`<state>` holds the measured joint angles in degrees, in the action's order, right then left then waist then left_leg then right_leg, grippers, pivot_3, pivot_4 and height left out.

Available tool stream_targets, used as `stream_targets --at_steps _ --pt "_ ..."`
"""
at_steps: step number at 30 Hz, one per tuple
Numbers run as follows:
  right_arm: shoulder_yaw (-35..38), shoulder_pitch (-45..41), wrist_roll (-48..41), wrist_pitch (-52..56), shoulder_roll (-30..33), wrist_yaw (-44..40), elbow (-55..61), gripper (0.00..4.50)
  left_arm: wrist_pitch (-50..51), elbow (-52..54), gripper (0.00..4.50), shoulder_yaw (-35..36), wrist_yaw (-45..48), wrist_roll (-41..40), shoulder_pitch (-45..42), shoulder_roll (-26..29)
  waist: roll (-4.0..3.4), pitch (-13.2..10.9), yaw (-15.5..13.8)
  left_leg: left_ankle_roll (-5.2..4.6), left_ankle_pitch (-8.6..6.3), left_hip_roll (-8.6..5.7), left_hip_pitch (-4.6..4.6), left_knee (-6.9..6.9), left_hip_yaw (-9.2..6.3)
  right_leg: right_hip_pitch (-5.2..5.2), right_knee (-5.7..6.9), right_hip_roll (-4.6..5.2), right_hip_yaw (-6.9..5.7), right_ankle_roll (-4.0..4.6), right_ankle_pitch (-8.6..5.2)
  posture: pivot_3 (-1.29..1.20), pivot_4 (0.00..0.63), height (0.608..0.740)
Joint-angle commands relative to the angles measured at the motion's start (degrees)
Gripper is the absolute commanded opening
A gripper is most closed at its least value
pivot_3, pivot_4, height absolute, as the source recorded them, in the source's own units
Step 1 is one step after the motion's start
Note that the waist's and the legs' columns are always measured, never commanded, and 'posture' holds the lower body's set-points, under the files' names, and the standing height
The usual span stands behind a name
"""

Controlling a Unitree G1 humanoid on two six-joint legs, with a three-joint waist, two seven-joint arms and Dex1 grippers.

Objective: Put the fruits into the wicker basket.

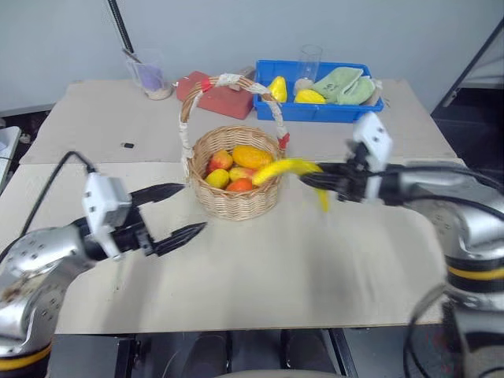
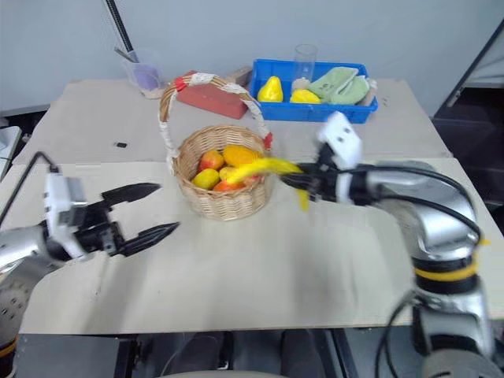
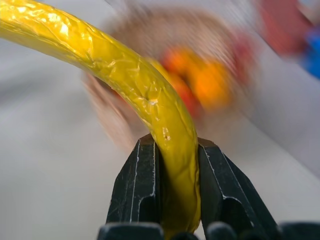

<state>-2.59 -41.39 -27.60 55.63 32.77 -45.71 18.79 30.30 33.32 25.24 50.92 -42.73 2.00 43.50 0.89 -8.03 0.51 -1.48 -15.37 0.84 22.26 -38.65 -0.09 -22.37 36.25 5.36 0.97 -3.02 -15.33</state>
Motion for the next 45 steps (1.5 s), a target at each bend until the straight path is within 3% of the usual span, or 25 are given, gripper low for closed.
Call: stream_targets --at_steps 1,6,13,15,21,23,29,34,39,45 --pt "-2.3 -4.3 -0.1 0.1 -4.6 3.5 -1.3 0.56 0.7 3.9 4.5 5.3 -2.6 -4.9 0.0 0.3 -0.01 0.0 -0.6 0.02 0.0 -0.02 0.01 0.01 -0.04 0.0 0.0 0.05 -0.08 0.0 0.0 0.0 0.15 0.74" --pt "-6.1 -10.0 3.0 -4.0 -12.1 6.4 -9.7 0.56 2.2 6.2 4.5 8.5 -5.0 -8.4 2.6 1.2 -0.01 0.0 -0.6 0.21 -0.08 -0.09 0.0 0.0 -0.03 0.01 0.02 0.16 -0.06 0.01 0.01 0.0 0.15 0.74" --pt "-7.3 -14.4 8.8 -11.6 -16.7 9.4 -21.7 0.56 2.2 6.5 4.5 9.1 -7.8 -10.7 1.8 1.8 -0.01 0.0 -0.2 0.3 -0.04 -0.14 -0.01 0.04 0.0 -0.23 0.55 0.05 -0.06 0.04 0.02 0.0 0.15 0.74" --pt "-7.6 -14.7 10.3 -13.4 -16.9 9.9 -23.2 1.62 2.5 6.3 4.5 9.1 -8.5 -11.6 1.2 2.2 -0.01 0.0 0.0 0.31 -0.04 -0.15 -0.01 0.04 0.0 -0.23 0.56 -0.03 -0.07 0.08 0.03 0.0 0.15 0.74" --pt "-7.1 -14.0 11.1 -14.2 -17.9 10.1 -22.1 3.7 2.5 5.3 4.5 8.6 -9.9 -13.0 -0.4 3.3 -0.01 0.0 0.5 0.31 -0.04 -0.12 -0.01 0.1 0.03 -0.33 0.79 -0.08 -0.05 0.1 0.03 0.0 0.15 0.74" --pt "-6.9 -12.1 9.6 -13.3 -16.8 8.3 -16.9 4.35 2.4 4.8 4.5 7.6 -10.1 -12.5 -1.4 3.4 -0.02 0.0 0.5 0.32 -0.03 -0.12 0.0 0.15 0.03 -0.38 0.79 -0.1 -0.04 0.12 0.03 0.0 0.15 0.74" --pt "-5.3 -4.7 3.4 -8.4 -7.9 0.9 -2.6 4.35 2.2 3.8 4.5 4.5 -9.4 -10.3 -2.8 4.2 -0.01 0.0 0.2 0.33 -0.02 -0.13 -0.01 0.26 0.03 -0.32 0.69 -0.04 -0.07 0.12 0.03 0.0 0.15 0.74" --pt "-1.5 1.4 0.7 -8.9 -1.6 -0.7 2.4 4.35 2.0 3.2 4.5 3.4 -8.1 -9.6 -3.1 4.9 -0.01 0.0 0.2 0.32 -0.02 -0.12 -0.09 0.3 0.06 -0.23 0.48 -0.07 -0.05 0.15 0.01 0.0 0.15 0.74" --pt "1.8 1.4 6.3 -14.4 -5.1 9.6 -5.4 4.35 1.9 2.4 4.5 1.0 -6.7 -9.0 -4.5 5.1 0.0 0.0 0.4 0.32 -0.02 -0.08 -0.2 0.34 0.09 -0.25 0.47 -0.14 0.0 0.32 -0.09 0.0 0.15 0.74" --pt "-0.2 -3.6 10.7 -21.7 -9.5 11.2 -18.2 4.35 1.8 1.3 4.5 -0.7 -6.1 -8.3 -6.7 5.2 0.0 0.0 0.4 0.35 0.0 -0.07 -0.21 0.42 0.12 -0.31 0.51 -0.17 0.02 0.34 -0.1 0.0 0.15 0.74"
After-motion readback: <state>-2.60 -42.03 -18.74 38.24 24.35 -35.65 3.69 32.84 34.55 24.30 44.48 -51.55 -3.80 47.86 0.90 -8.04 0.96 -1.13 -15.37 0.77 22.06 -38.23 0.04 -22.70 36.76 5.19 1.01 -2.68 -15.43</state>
